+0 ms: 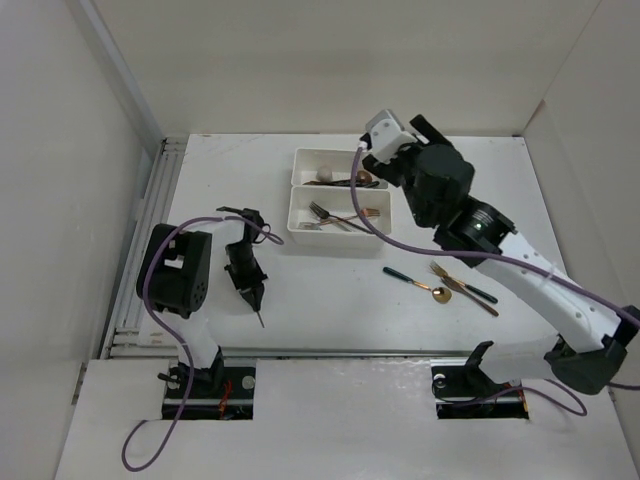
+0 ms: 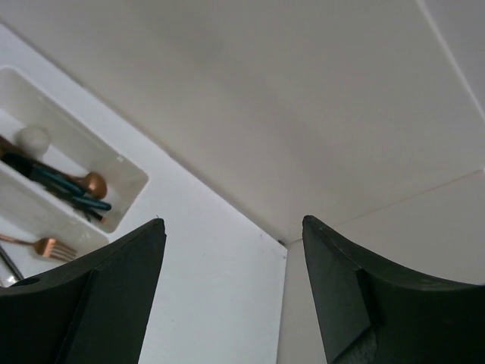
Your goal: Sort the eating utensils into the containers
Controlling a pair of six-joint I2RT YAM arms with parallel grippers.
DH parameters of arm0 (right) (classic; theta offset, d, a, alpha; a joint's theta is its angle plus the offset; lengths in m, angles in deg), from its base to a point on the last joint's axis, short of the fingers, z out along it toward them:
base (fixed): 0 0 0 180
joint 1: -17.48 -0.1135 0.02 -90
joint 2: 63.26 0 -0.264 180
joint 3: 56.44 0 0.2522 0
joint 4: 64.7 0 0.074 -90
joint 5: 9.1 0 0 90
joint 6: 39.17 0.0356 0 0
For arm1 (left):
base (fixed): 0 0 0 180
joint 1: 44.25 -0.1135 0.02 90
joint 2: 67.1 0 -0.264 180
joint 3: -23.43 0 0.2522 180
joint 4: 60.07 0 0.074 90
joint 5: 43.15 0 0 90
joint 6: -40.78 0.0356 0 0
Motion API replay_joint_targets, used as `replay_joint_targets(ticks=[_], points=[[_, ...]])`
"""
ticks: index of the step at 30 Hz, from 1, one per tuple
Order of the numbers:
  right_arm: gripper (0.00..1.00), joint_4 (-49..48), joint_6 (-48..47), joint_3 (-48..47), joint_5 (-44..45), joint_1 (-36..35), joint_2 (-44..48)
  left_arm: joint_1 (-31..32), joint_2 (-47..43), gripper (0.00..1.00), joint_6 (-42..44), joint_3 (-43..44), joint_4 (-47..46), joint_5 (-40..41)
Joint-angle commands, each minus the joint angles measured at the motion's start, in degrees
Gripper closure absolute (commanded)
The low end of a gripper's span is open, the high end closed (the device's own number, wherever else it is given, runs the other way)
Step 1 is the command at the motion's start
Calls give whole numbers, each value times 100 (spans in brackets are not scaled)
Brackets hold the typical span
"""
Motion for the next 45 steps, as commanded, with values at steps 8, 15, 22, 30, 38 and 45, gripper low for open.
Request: replay_joint_targets(ticks=[8,15,22,30,38,45], points=[[22,-367,-306,-136,42,143,571,-2,780,100,2148,1577,-2509,2606],[22,-420,-16,30,-82,143,738,-72,930,100,2641,2026,-2614,1974],[22,-420,213,145,-186,143,915,-72,622,100,3486,2166,-3318,1913],[22,-420,389,84,-503,143,678,-125,376,100,4320,2342,-3862,1799],[22,-420,635,-22,-687,195,441,-178,261,100,4952,2851,-4179,1579],[22,-298,1100,-144,-1048,195,326,154,656,100,5936,4151,-5075,1210]])
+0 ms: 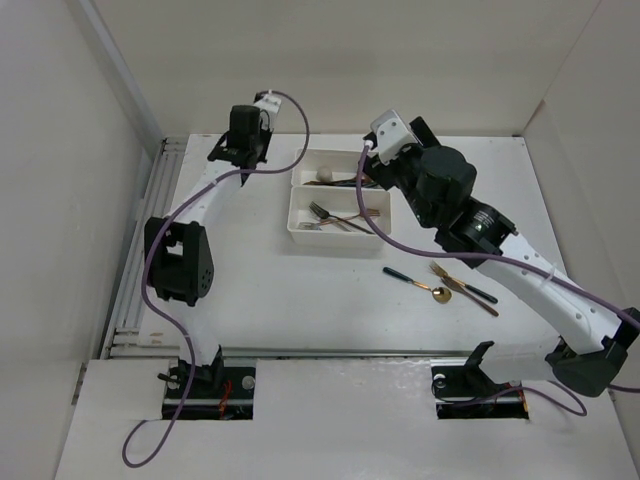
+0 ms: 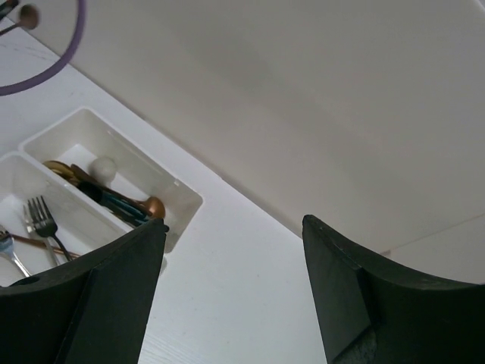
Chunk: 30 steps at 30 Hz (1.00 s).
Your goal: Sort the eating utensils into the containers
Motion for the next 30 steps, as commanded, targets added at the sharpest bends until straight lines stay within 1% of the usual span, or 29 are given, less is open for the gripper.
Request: replay_joint_targets(ticks=[1,3,5,6,7,11,12,14,16,18,19,20,21,22,23,24,25,26,27,28,29,30], points=[[22,-111,334,-348,-266,49,-15,335,45,100,714,738,-885,-370],[22,-111,387,-348,-205,49,37,598,229,100,916,1011,-1245,-555],[22,-59,387,-348,-204,49,98,853,413,100,1337,1012,-1666,-608],[22,-6,456,-348,-204,49,99,854,493,100,1434,1012,-1782,-609],[22,55,457,-348,-152,49,99,985,580,100,1435,1012,-1861,-609],[22,468,598,-488,-152,49,99,1179,932,100,1418,1012,-1976,-1056],[22,530,650,-489,-65,49,177,1232,933,100,1418,925,-2037,-1057],[22,530,650,-489,-3,49,265,1363,1099,100,1488,696,-2467,-1057],[20,697,764,-437,-133,101,327,1434,1248,100,1567,696,-2687,-1057],[17,1011,957,-436,-134,180,327,1513,1556,100,1567,949,-2688,-812],[17,1162,1358,-497,-238,259,327,1574,1661,100,1567,1185,-2688,-724],[15,1354,1580,-498,-744,390,275,1575,1802,100,1567,1275,-2558,-557],[13,1548,1773,-576,-1149,749,275,1627,1803,100,1489,1337,-2495,-504],[11,1863,1932,-577,-1571,926,275,1628,1803,100,1488,1337,-2425,-503],[9,1997,2160,-499,-1967,1093,275,1628,1803,95,1488,1233,-2372,-503],[3,2111,2240,-420,-2536,1225,275,1628,1638,84,1488,1110,-2372,-651],[0,2330,2302,-219,-2734,1427,275,1628,1540,73,1488,978,-2372,-713],[0,2454,2407,-112,-2927,1498,275,1628,1444,58,1488,716,-2372,-784],[0,2568,2478,2,-3181,1578,275,1628,1277,52,1488,618,-2467,-784],[0,2708,2592,221,-3288,1718,222,1628,1206,48,1410,617,-2529,-837],[0,2710,2723,353,-3402,1797,222,1628,1205,46,1339,617,-2530,-837],[0,2710,3047,511,-3499,1894,283,1628,1136,44,1138,730,-2356,-837]])
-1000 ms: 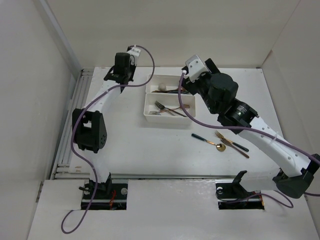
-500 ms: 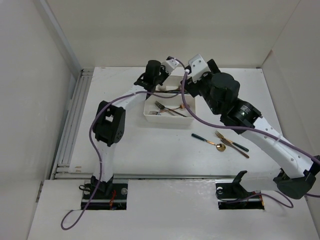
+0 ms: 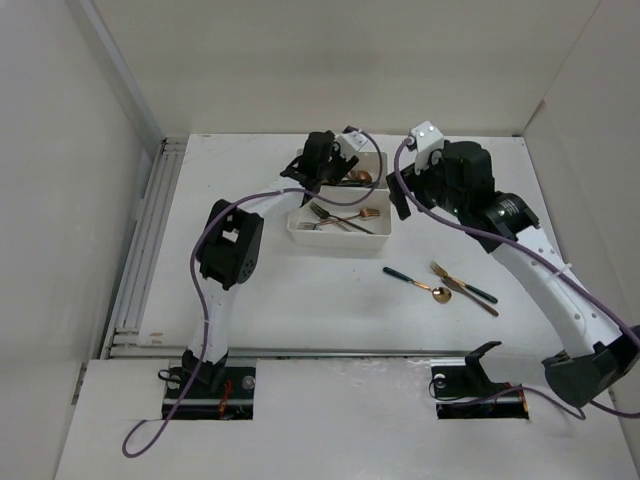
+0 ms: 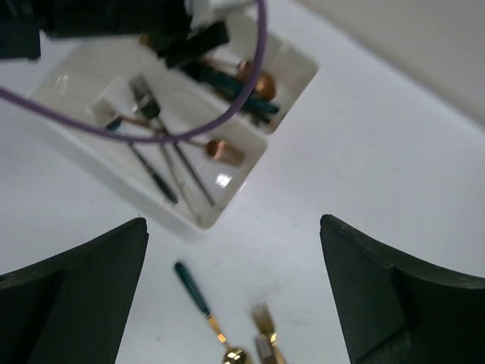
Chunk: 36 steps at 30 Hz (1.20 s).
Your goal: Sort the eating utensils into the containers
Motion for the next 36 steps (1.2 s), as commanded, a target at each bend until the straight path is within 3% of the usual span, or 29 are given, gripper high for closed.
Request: replay_joint_targets(ticks=[1,6,9,11,14,16,19,22,26,36], points=[[0,450,986,501,-1078,288,148,8,-648,44,-404,177,-134,-105],[0,-16,2357,1714,-1010,921,534,8,-955,42,-1046,758,508,89],[0,-156,2938,1900,-1288,1489,701,78,-1377,42,-811,829,1087,-568],[0,-218,3167,1796,-1509,1790,790,209,-1631,41,-390,960,1952,-1339],[0,106,3167,1102,-923,2143,790,701,-1712,29,1365,1101,3787,-2281],[0,221,3167,585,-273,2283,851,1228,-1861,23,2305,813,4225,-2601],[0,221,3167,135,291,2284,1044,1965,-1774,23,2652,206,4297,-2320],[0,221,3167,81,730,2284,1413,2486,-1432,23,2785,143,4358,-2197],[0,283,2948,405,1091,2284,1975,2741,-852,23,2785,327,4358,-2197],[0,756,2386,406,758,2284,2556,3040,598,26,2838,1311,4472,-2021]])
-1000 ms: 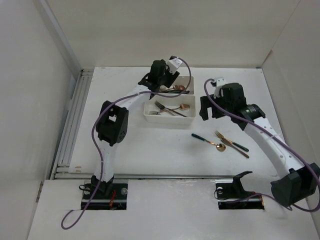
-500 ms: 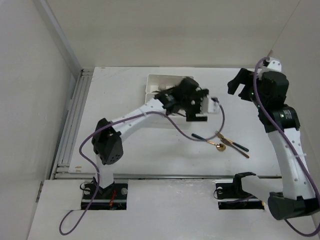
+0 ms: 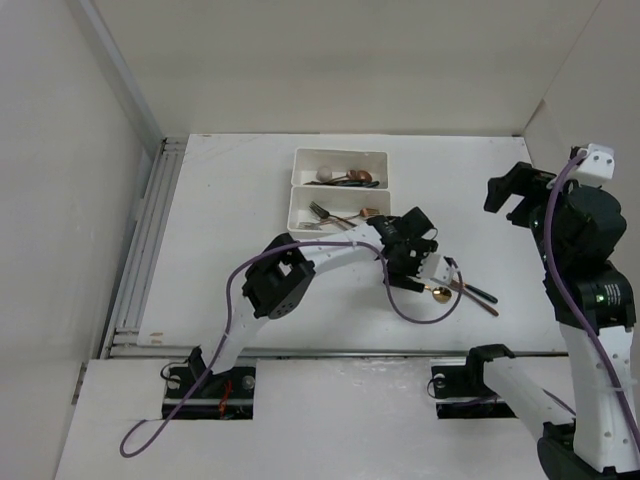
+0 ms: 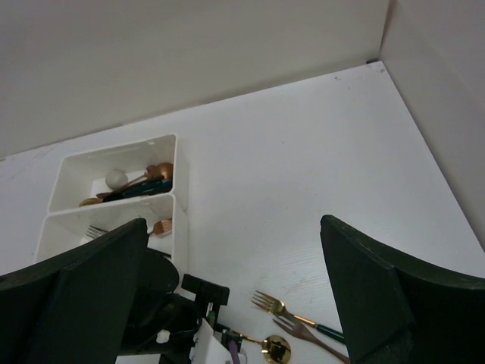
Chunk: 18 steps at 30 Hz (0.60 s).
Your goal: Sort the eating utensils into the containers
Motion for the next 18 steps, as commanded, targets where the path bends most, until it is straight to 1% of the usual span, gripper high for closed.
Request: replay_joint_targets(ticks=[1,2,3,4,5,6,8,10,14,16,18], points=[[0,195,-303,-127,-51,17,47,96,243,26,147,525,302,-30],[0,248,-408,-197,-51,17,47,96,366,28,243,848,477,-91],[0,248,-409,-198,-121,17,99,96,584,30,314,990,870,-143],[0,300,-470,-276,-122,17,100,96,674,32,367,1096,1074,-144],[0,301,-471,-346,-122,17,100,96,744,34,428,1184,1268,-214],[0,301,-471,-347,-122,17,100,96,797,41,585,1237,1635,-319],[0,301,-523,-347,-122,17,100,96,798,45,771,1238,1962,-381],[0,301,-575,-347,-122,17,161,96,798,49,937,1168,2322,-512],[0,248,-576,-347,-122,17,161,96,903,50,1149,1106,2974,-513],[0,187,-576,-347,-122,17,161,96,956,64,1149,1106,3036,-452],[0,187,-576,-295,-122,17,161,96,1096,81,966,1158,3036,-452]])
